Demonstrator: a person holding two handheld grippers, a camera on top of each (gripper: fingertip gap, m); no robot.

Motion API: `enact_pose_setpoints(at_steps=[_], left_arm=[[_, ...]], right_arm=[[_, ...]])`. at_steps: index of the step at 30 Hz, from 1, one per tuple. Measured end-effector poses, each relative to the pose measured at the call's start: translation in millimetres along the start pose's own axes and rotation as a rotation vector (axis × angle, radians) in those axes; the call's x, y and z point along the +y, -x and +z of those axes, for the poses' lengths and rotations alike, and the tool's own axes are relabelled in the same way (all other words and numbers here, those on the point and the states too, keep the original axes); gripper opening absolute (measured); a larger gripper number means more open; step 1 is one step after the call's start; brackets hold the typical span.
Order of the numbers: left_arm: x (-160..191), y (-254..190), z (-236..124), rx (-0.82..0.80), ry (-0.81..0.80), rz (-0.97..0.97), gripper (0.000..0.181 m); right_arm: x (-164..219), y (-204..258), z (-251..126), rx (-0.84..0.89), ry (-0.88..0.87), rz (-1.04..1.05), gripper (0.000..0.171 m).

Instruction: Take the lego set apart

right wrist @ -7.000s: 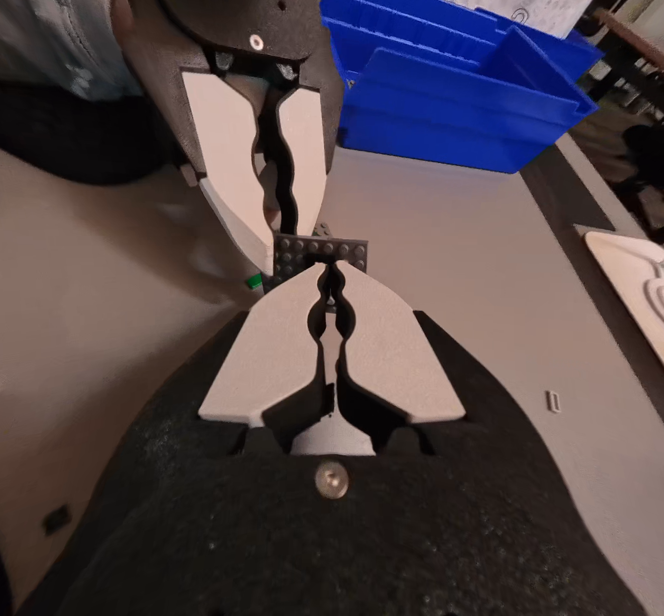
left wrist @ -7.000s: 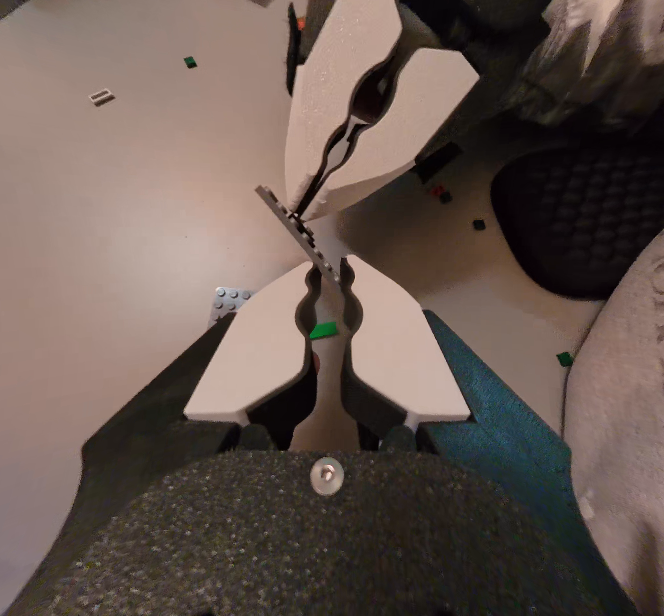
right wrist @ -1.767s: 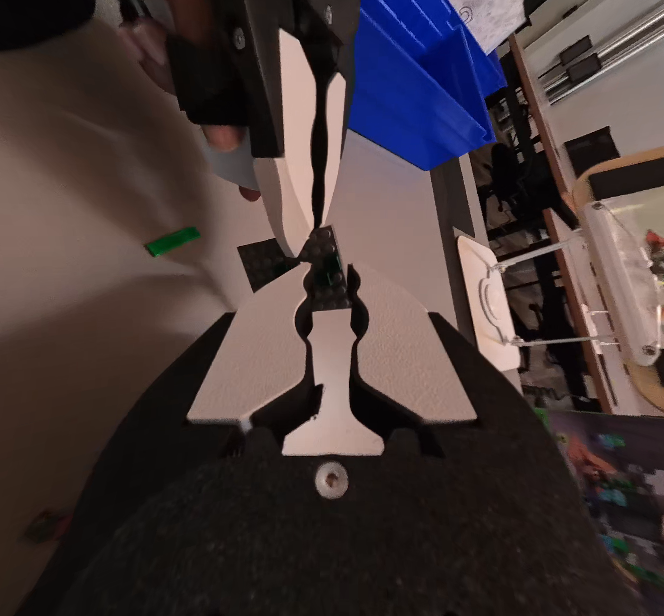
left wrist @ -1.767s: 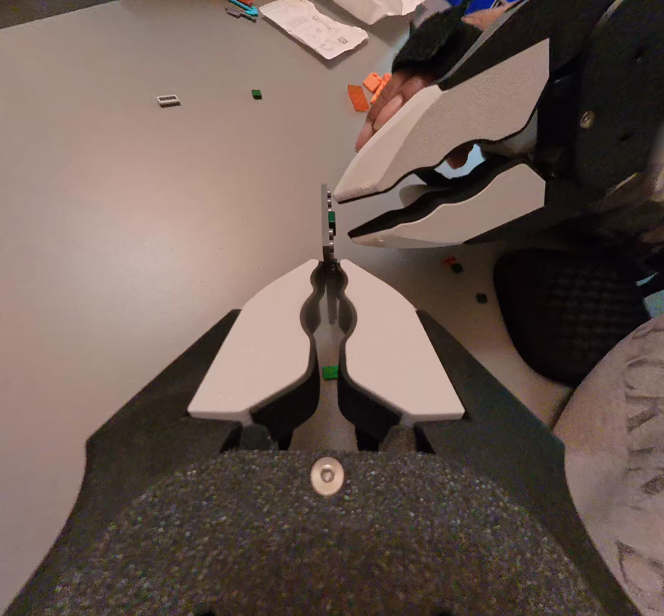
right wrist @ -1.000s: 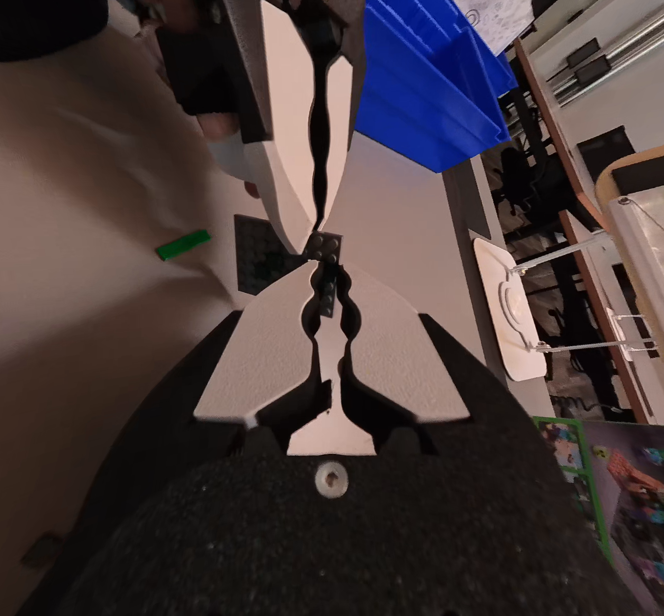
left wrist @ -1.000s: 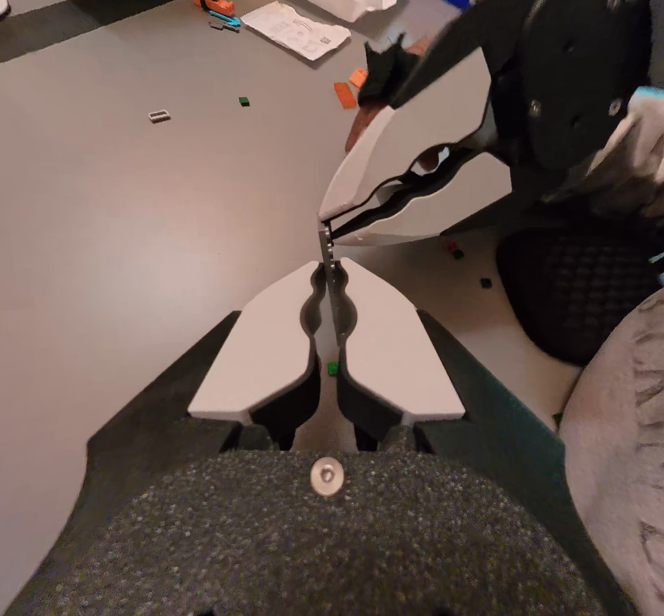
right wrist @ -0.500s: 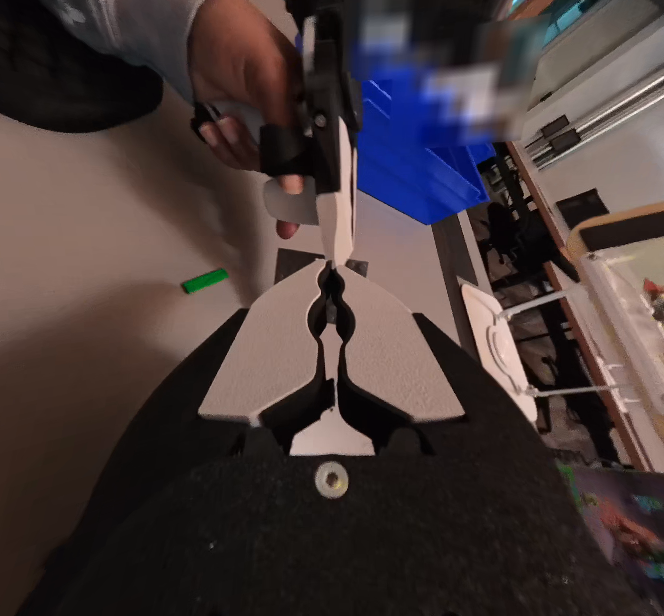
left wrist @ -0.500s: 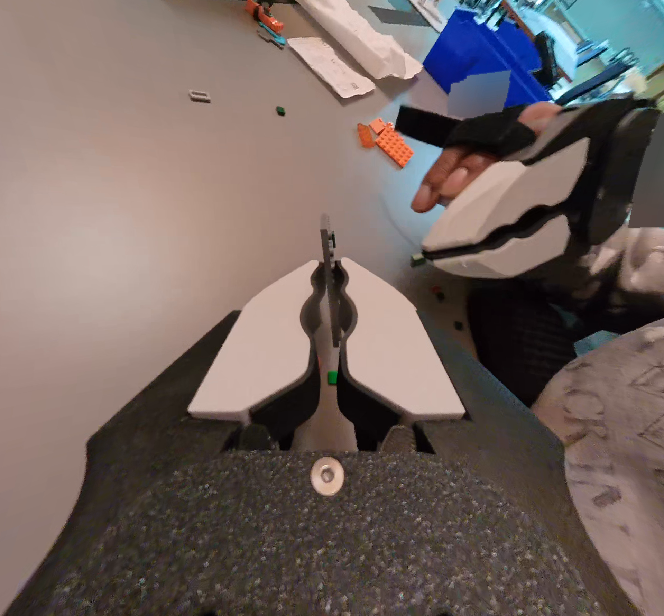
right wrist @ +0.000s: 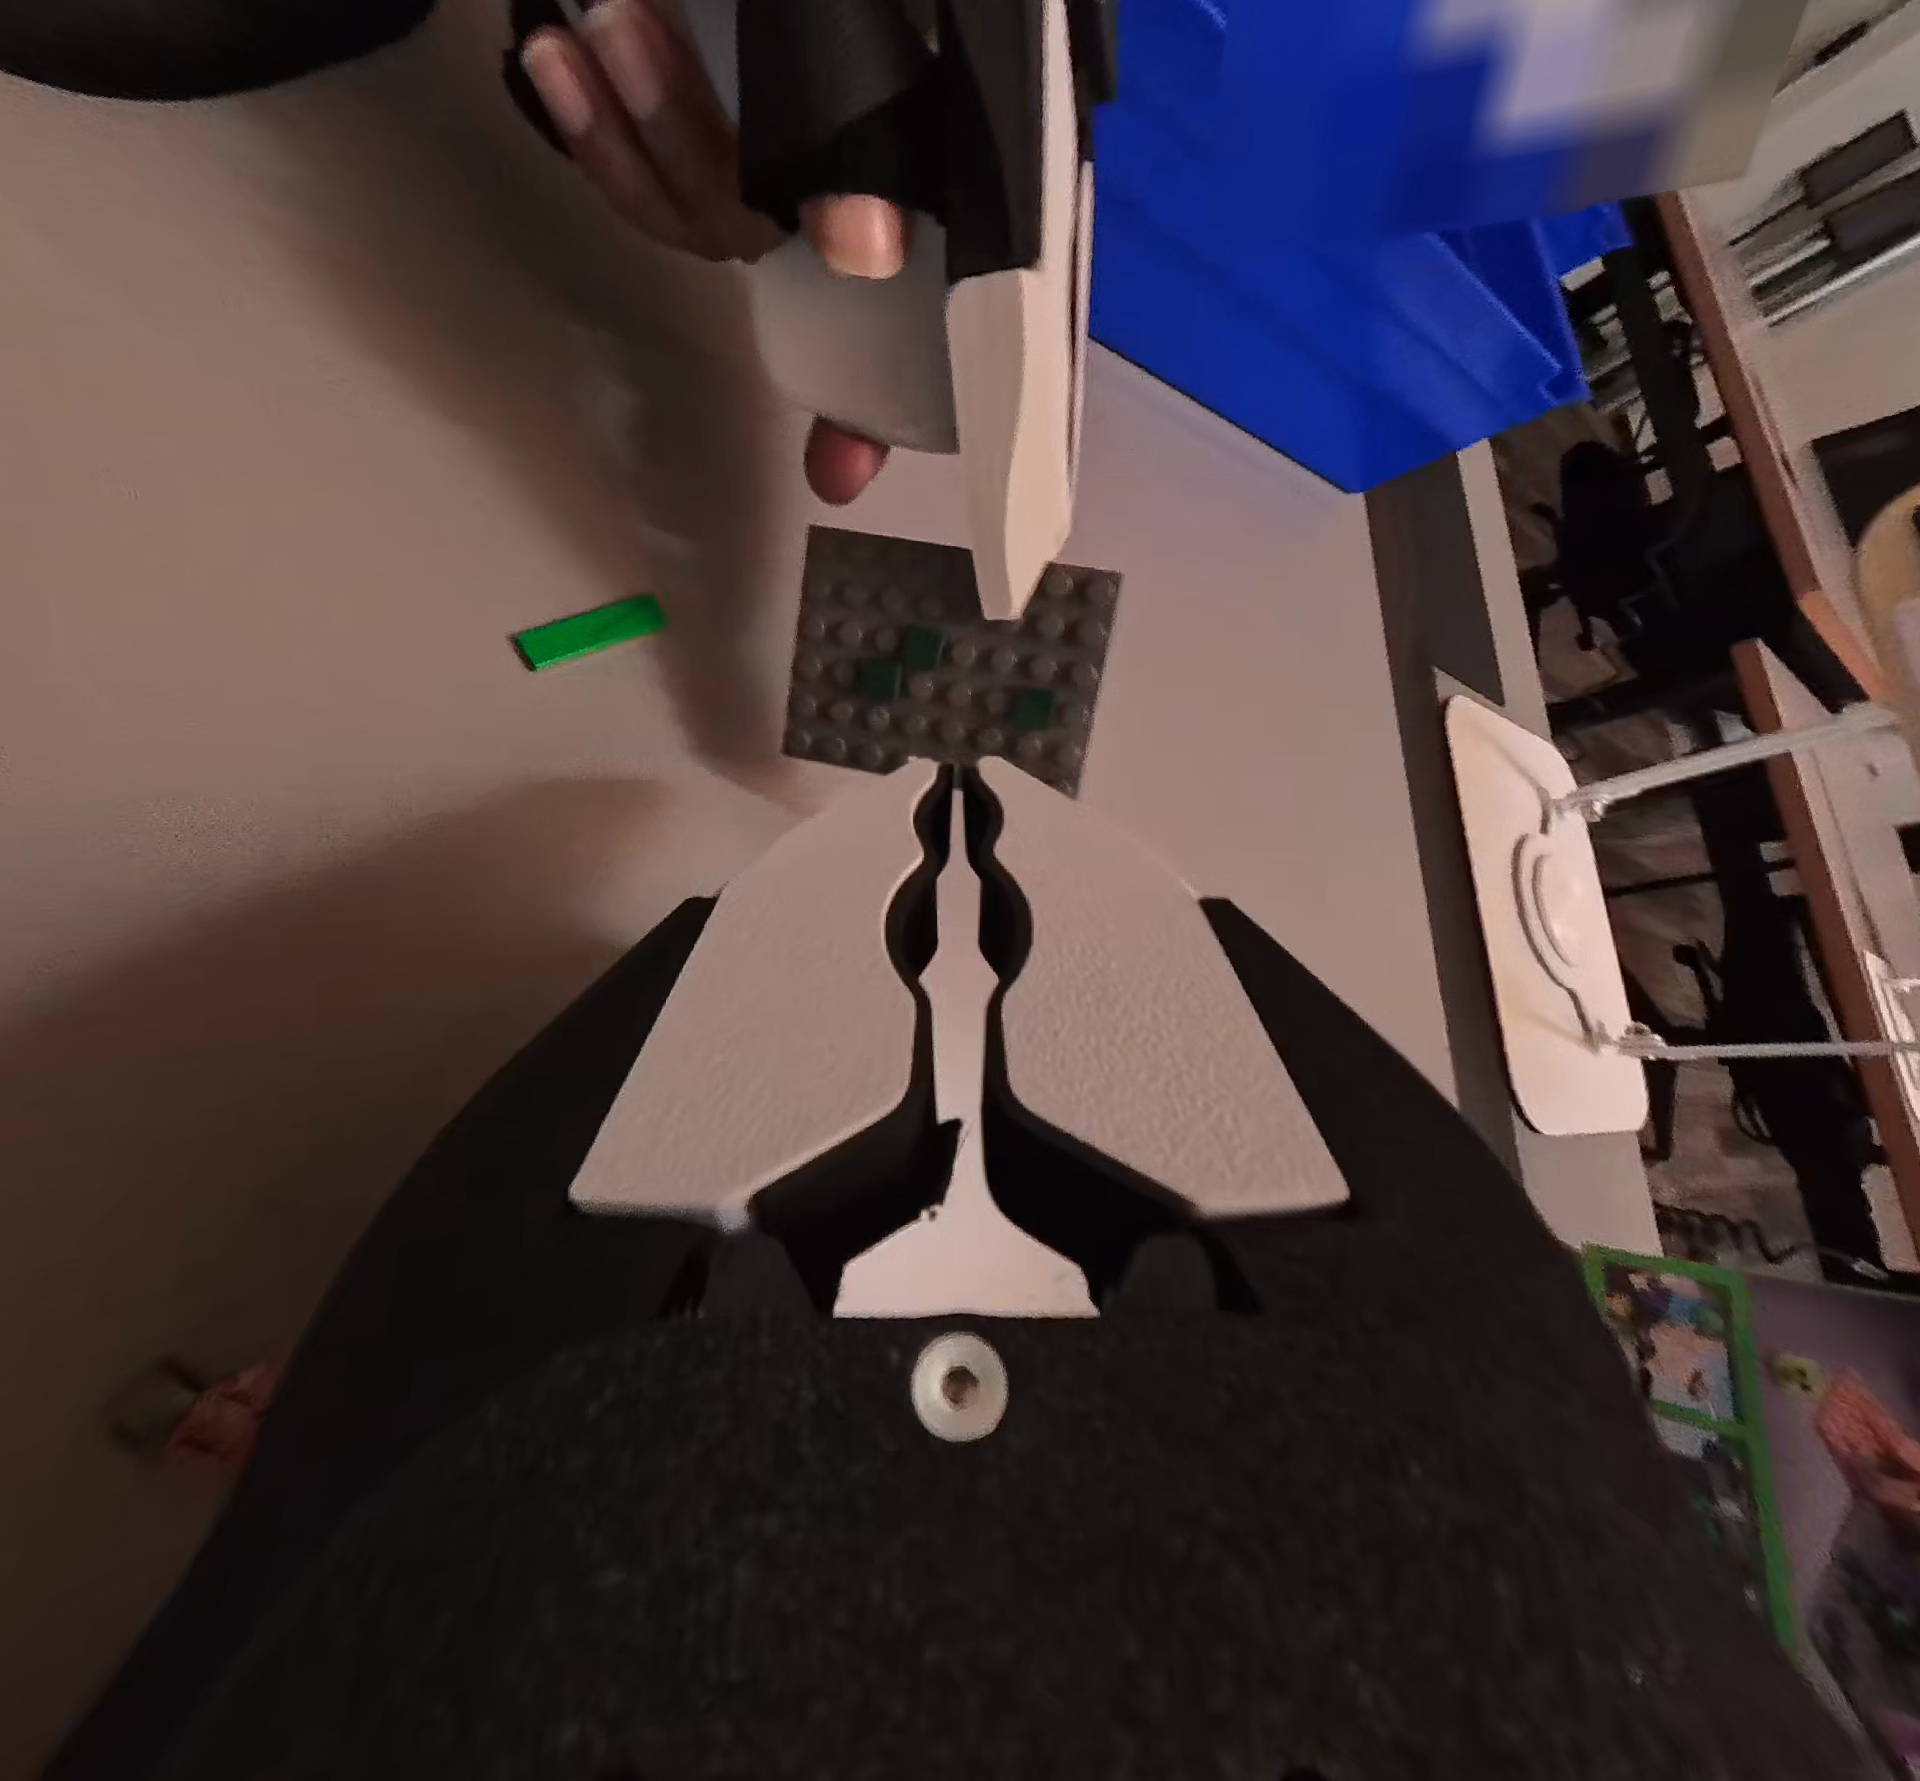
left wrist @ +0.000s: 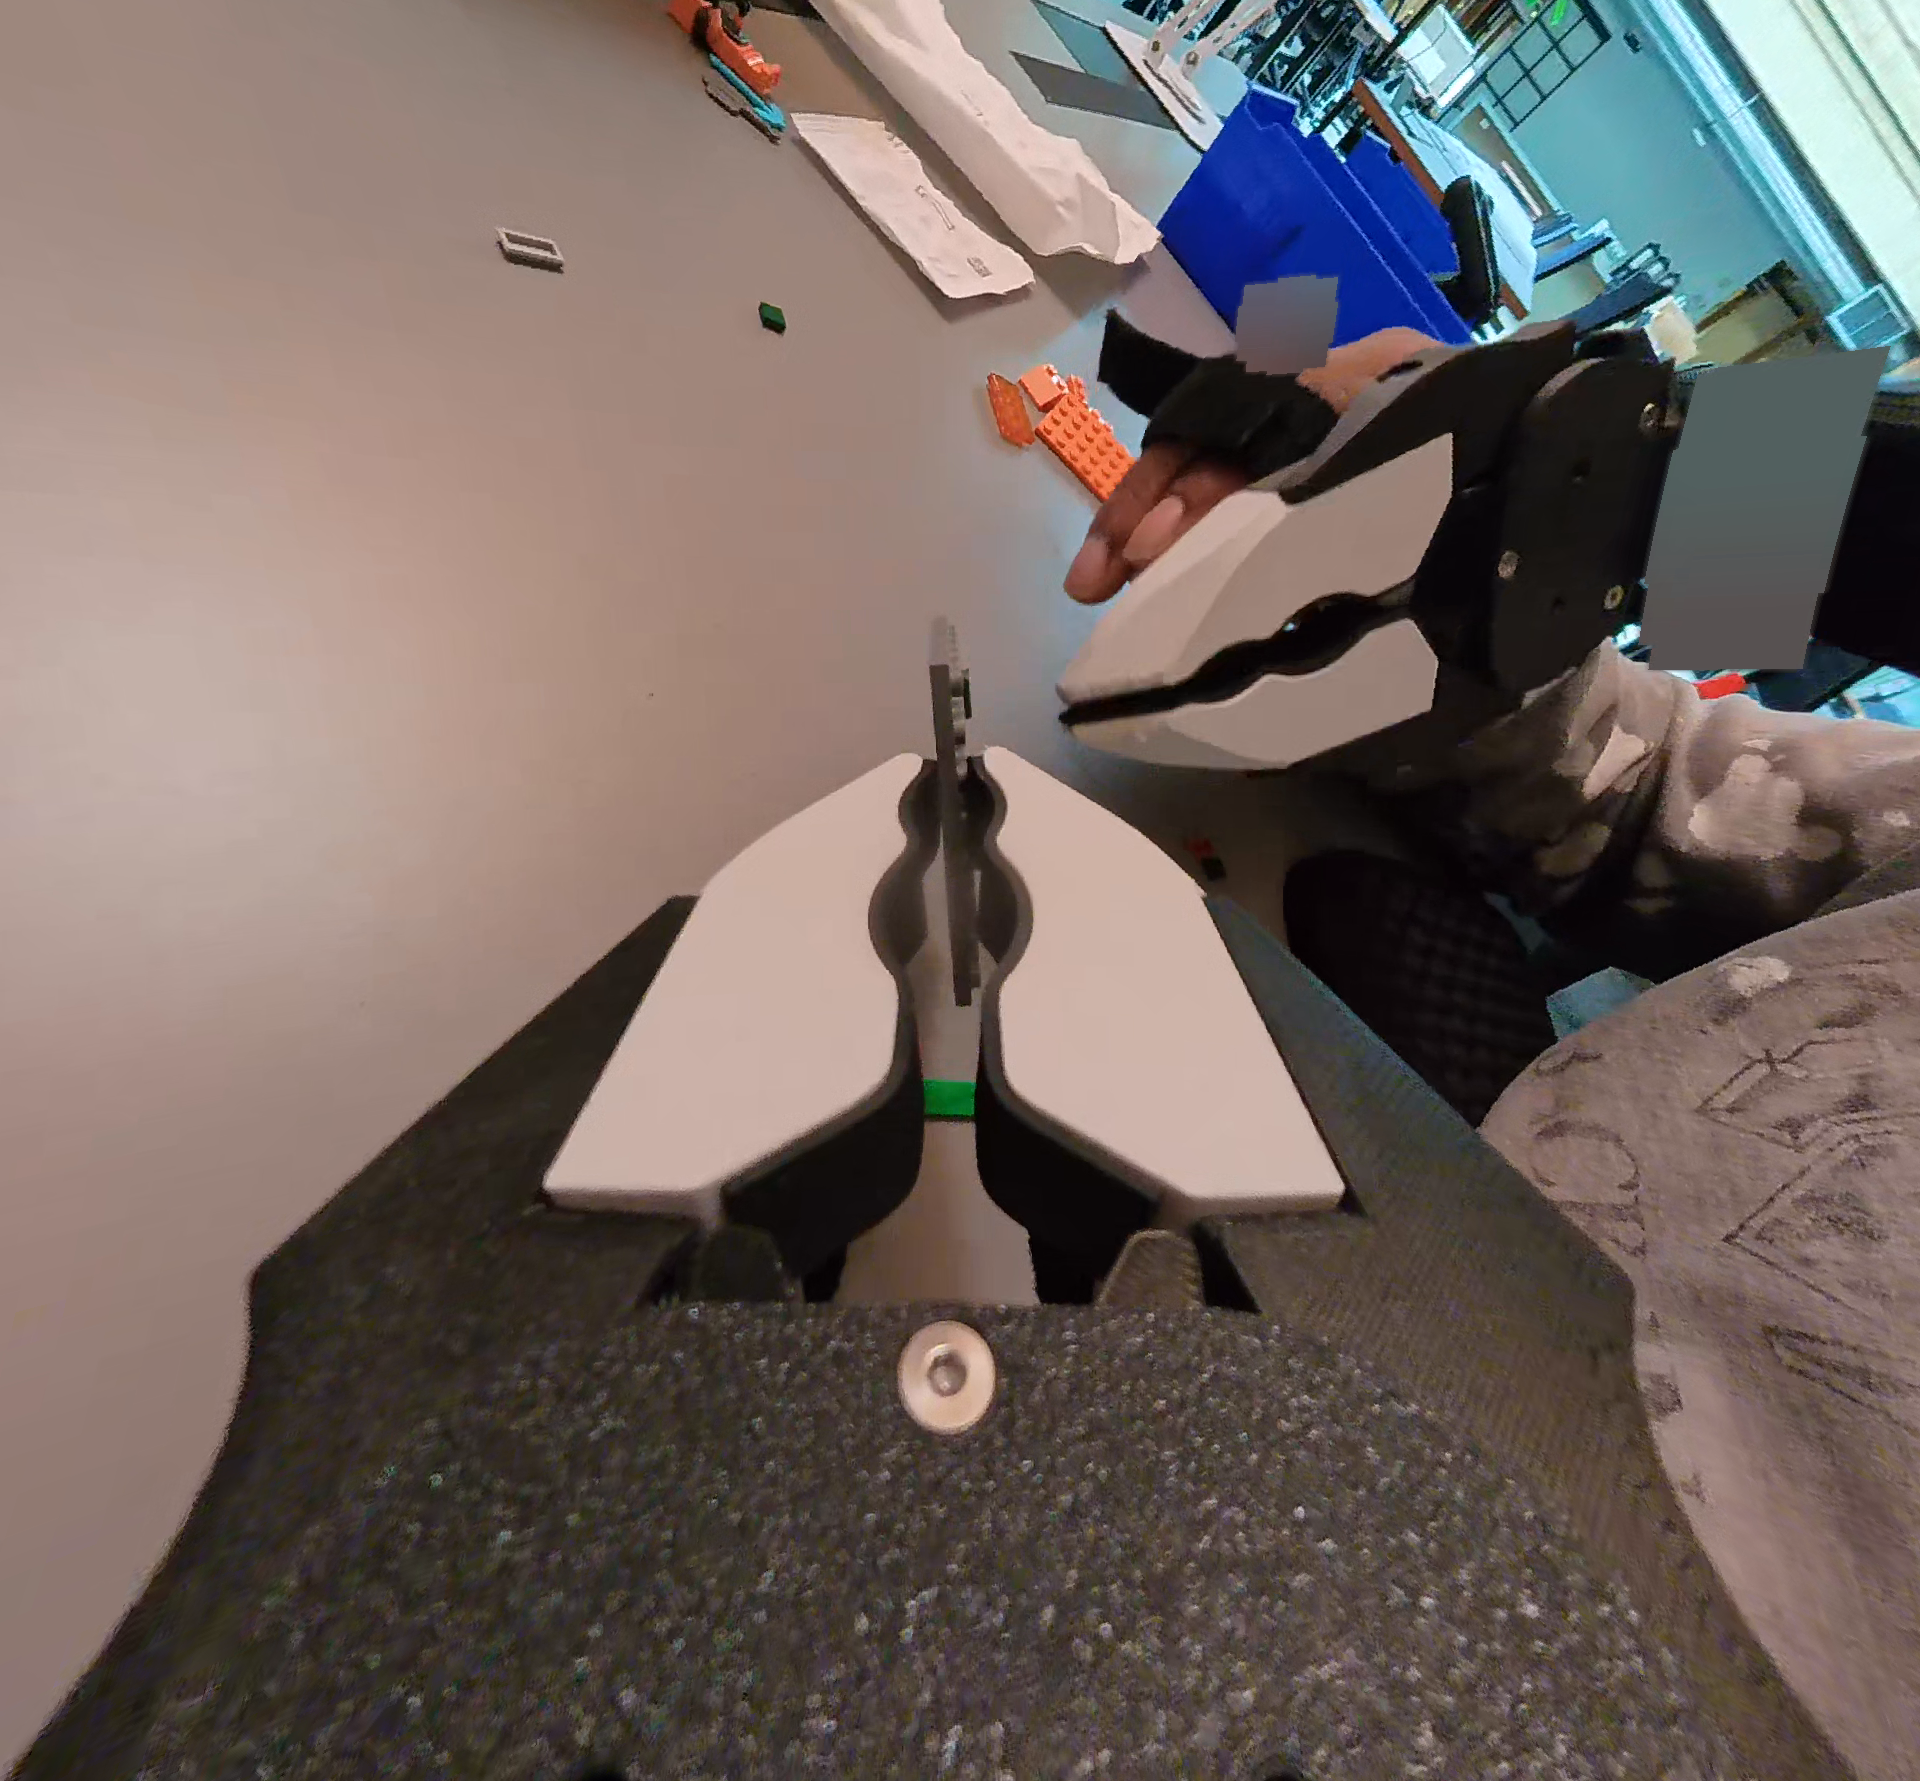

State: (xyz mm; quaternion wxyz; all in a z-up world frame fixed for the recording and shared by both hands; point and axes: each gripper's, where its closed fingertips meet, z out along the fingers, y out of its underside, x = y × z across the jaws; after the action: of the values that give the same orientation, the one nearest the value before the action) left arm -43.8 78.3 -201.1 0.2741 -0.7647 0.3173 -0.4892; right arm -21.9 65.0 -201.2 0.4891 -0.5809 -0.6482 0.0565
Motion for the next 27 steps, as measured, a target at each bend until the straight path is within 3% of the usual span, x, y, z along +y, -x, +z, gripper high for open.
enact_pose_setpoints(at_steps=[7,12,17,23,27], left_arm=[[2,-11,3,0.049,0.000,-0.010,0.005],[6,-14,5,0.079,0.017,-0.032,0.005],[8,-16,4,0.098,0.034,0.010,0.005],[9,-23,3,0.145,0.035,0.073,0.005],[-7,-23,-4,0.176,-0.062,0.036,0.005]], right_arm=[[-2,-11,3,0.085,0.002,0.022,0.016],[-2,-11,4,0.087,0.007,0.031,0.017],[3,-6,3,-0.035,-0.016,0.204,0.025],[1,2,-1,-0.192,-0.107,0.409,0.024],[-1,-4,-7,-0.235,-0.156,0.524,0.028]])
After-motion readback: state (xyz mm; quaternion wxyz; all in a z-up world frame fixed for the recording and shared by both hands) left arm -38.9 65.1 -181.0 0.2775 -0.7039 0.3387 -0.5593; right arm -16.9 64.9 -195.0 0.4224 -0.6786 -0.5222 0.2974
